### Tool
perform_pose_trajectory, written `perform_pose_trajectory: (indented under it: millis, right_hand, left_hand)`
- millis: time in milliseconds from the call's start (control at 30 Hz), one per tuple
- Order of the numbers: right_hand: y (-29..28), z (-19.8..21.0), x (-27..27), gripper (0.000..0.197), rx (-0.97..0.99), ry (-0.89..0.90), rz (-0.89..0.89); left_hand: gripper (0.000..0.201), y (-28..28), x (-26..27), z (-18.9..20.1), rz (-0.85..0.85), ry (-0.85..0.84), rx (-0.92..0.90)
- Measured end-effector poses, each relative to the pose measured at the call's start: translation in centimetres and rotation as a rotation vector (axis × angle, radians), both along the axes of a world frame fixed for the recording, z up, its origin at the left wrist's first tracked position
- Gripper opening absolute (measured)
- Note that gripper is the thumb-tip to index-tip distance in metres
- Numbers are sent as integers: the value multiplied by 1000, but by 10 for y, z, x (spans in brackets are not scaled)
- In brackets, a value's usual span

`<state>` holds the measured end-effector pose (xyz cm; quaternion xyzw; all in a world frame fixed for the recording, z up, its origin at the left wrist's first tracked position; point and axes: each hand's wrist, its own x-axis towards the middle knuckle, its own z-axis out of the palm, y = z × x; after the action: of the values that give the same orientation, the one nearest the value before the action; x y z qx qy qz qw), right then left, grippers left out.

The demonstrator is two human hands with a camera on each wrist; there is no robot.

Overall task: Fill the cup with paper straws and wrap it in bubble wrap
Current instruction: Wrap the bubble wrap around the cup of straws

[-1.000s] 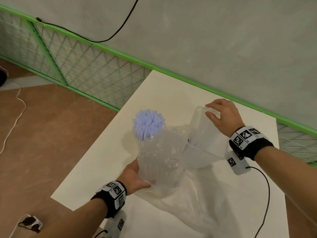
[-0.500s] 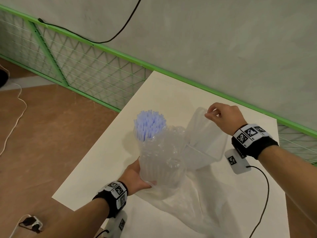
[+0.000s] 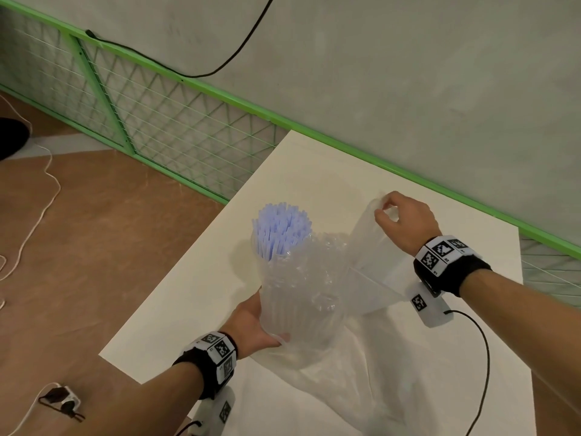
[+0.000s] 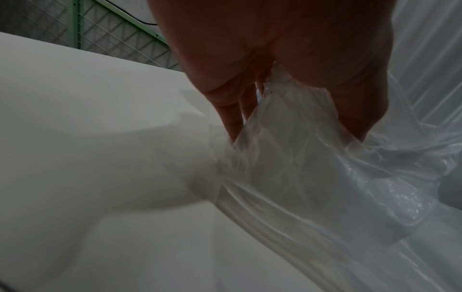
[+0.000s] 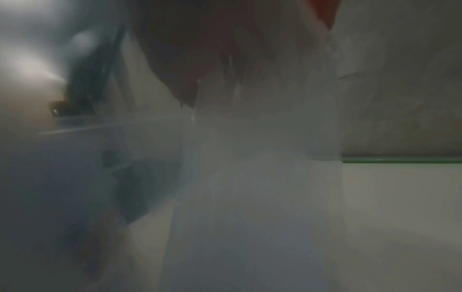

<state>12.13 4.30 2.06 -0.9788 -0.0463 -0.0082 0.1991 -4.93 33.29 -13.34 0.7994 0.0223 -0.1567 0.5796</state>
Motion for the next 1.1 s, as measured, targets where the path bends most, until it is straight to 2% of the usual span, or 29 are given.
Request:
perform_pose_trajectory:
  millis: [67, 200, 367, 467, 533, 667, 767, 867, 1000, 1100]
  right_hand:
    - [1, 4, -2, 21, 32, 12, -1]
    - [0, 4, -4, 26, -2, 3, 107]
    - [5, 0, -2, 20, -5, -58, 112]
    - [5, 6, 0, 14, 179, -98, -25]
    - [0, 11, 1, 12, 341, -27, -92]
    - [-17, 20, 3, 9, 213, 75, 102]
    - [-23, 22, 5, 39, 39, 54, 308]
    - [-23, 11, 4, 49, -145, 107, 406]
    - [-16, 3, 6, 46, -128, 66, 388]
    - [-11, 2, 10, 68, -55, 45, 307]
  left_hand:
    - [78, 0, 0, 1, -1, -3, -3]
    - [78, 0, -1, -1, 11, 7, -21]
    - [76, 0, 0, -3, 15, 8, -14]
    - [76, 0, 0, -1, 11, 2, -1]
    - [76, 0, -1, -2, 11, 8, 0]
    - [77, 1, 0, -3, 2, 18, -2]
    - [78, 1, 0, -4, 3, 18, 7]
    - [77, 1, 1, -6, 2, 28, -2]
    - [76, 1, 1, -5, -3, 31, 4]
    - [76, 1, 0, -4, -1, 34, -8]
